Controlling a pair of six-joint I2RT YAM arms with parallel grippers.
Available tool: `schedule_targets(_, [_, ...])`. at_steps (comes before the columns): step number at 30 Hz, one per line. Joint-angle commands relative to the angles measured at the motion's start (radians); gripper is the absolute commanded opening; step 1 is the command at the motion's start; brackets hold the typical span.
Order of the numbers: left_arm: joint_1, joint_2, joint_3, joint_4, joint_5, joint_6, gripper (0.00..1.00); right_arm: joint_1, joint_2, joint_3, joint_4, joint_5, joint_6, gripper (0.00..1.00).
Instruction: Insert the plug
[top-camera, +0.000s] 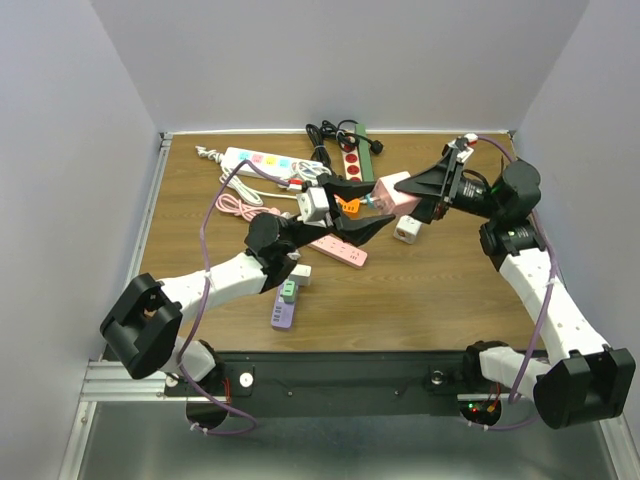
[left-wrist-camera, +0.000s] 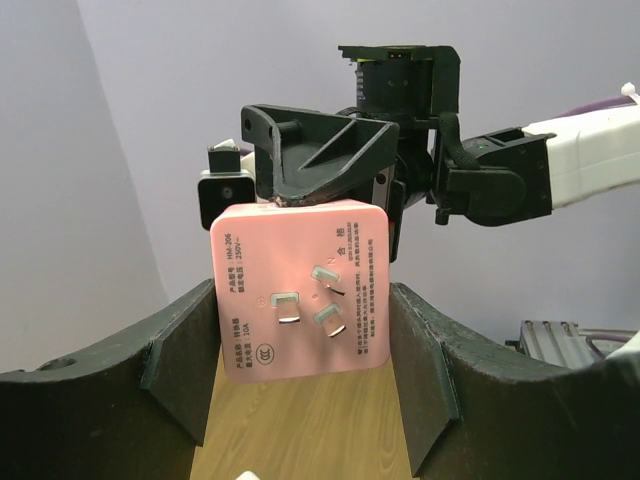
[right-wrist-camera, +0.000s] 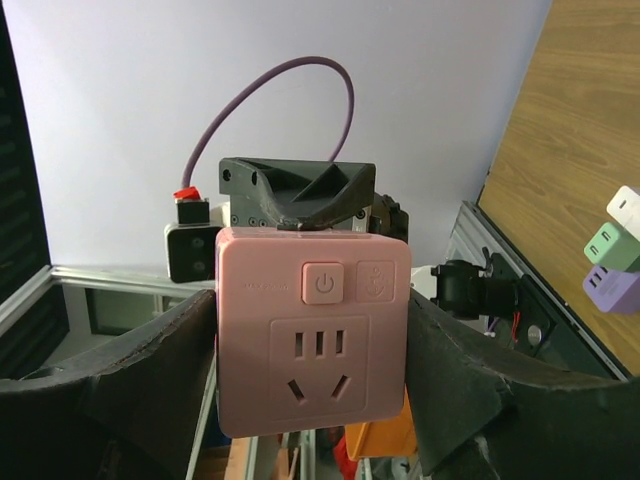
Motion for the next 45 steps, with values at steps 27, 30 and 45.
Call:
schedule_targets(27, [0.053,-0.095,-0.142,-0.338,-0.180,-0.095,0.90,-0.043,0.139,-0.023,0.151,0.190,-0.435,0.00])
schedule_targets(30, [0.053,-0.103,-0.127,-0.456,-0.261,-0.126,0.89,-0.063,0.156,0.000,0.025,0.256,-0.607,0.00])
schedule_targets(45, [0.039,0.306,0.361,-1.240,-0.612,-0.532,0.82,-0.081,0.216,0.046,-0.204,0.496,-1.012,0.00])
